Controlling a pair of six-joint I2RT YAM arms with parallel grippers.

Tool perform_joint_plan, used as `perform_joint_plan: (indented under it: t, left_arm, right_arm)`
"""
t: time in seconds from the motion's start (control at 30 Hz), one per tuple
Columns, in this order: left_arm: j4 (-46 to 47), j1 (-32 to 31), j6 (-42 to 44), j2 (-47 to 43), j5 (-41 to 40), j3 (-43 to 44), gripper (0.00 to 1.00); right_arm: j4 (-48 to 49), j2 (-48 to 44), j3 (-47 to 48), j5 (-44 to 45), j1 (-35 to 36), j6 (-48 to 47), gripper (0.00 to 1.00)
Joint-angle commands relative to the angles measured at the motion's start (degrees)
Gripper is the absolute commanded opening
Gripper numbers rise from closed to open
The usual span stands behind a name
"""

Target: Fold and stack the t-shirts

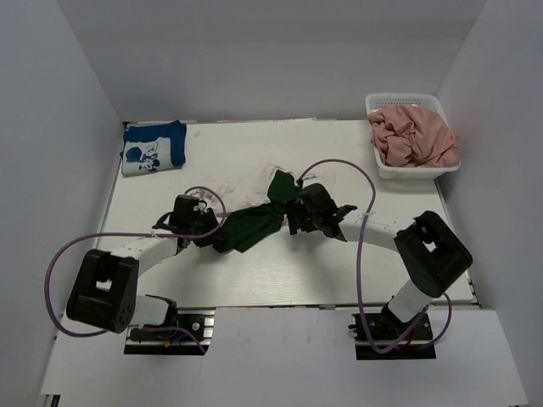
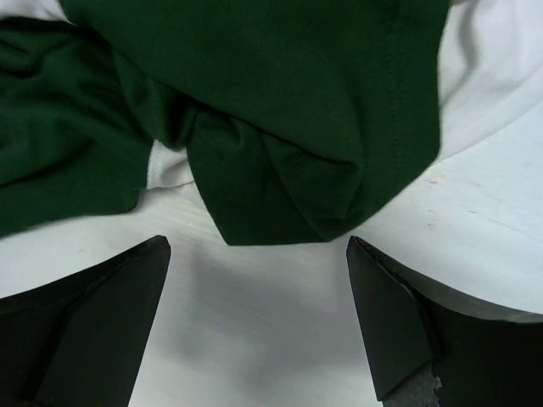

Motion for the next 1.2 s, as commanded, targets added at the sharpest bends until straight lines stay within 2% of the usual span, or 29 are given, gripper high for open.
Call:
perform_joint_plan:
  t: [0.0,0.03,0.07,0.13,0.2,0.23,0.27,0.43,0.53,0.57,0.6,0.67,0.77,0.8,0.87,0.9,0.97,1.03,1.07,1.17]
  left_arm:
    - [0.5,-1.7,0.2,5.1,-3.3,3.5,0.39]
    - [-1.2,-1.7,0.2,6.0,-4.1,5.6,0.25]
    - [-2.3,-2.4,0.2,6.5,-5.4,6.7,0.0]
    - [-3.9,-2.9,0.2,6.5,-7.8,9.2,0.0]
    - [-3.0,-2.9,0.2,3.2,-7.8,10.5,0.0]
    - [-3.0,-2.9,0.2,2.0,-7.8,11.1,0.0]
    - [-3.0,-3.5,0.2,0.6,-7.8,12.0,0.0]
    - [-7.1,-3.5,-1.0,-7.9,-15.9,21.5,0.0]
    - [-10.0,-3.5,-0.5,-12.1,-21.0,31.8,0.0]
    - [-10.0,-3.5,-0.5,-12.1,-21.7,31.8,0.0]
    - [-10.5,-3.5,0.0,-13.5,-23.1,35.5,0.0]
    - [-10.5,-3.5,1.4,-14.8,-23.1,39.0,0.0]
    - [-11.1,-3.5,3.4,-17.3,-22.3,47.4,0.0]
    - [-11.1,-3.5,3.4,-18.0,-20.7,49.1,0.0]
    - [-10.6,-3.5,4.2,-19.9,-19.1,53.9,0.0]
    - [-10.6,-3.5,4.2,-20.6,-17.8,55.6,0.0]
    - [-10.6,-2.9,4.2,-22.0,-17.0,60.4,0.0]
    - [-11.3,-2.3,4.8,-24.2,-17.0,63.4,0.0]
    - [-12.1,-2.3,4.8,-24.8,-17.8,66.1,0.0]
    - [-13.6,-2.3,5.5,-26.0,-20.5,69.2,0.0]
  right_arm:
    - [4.4,4.3,2.9,4.2,0.8,3.4,0.9]
    - [3.8,6.0,4.0,5.2,0.6,5.5,0.88]
    - [3.2,6.9,4.6,5.5,0.4,6.6,0.81]
    - [5.2,8.7,5.5,6.9,0.4,8.6,0.72]
    - [7.2,9.5,5.5,8.4,0.3,8.9,0.26]
    - [5.2,10.0,7.4,9.0,0.4,10.4,0.04]
    - [3.6,9.6,8.2,11.3,0.4,11.3,0.0]
    - [0.1,-1.3,9.3,18.6,0.3,8.0,0.0]
    - [-5.9,-15.4,11.1,24.3,0.4,5.0,0.0]
    - [-5.9,-17.4,11.5,24.3,0.3,4.8,0.0]
    - [-7.2,-19.2,11.8,25.7,0.4,3.9,0.0]
    - [-8.6,-27.2,14.1,26.2,0.4,1.9,0.0]
    - [-7.4,-35.6,18.5,19.6,0.8,-3.8,0.0]
    - [-7.5,-38.1,21.5,13.1,0.5,-6.0,0.0]
    - [-11.8,-39.1,25.4,7.8,0.5,-8.3,0.0]
    - [-13.4,-39.1,32.6,2.8,0.4,-9.3,0.0]
    - [-19.0,-38.9,37.5,-9.3,0.5,-10.1,0.0]
    - [-21.5,-37.3,47.1,-17.3,0.3,-11.5,0.0]
    - [-23.6,-36.8,51.0,-20.3,0.4,-11.5,0.0]
    - [-25.4,-36.1,55.3,-18.6,0.4,-11.5,0.0]
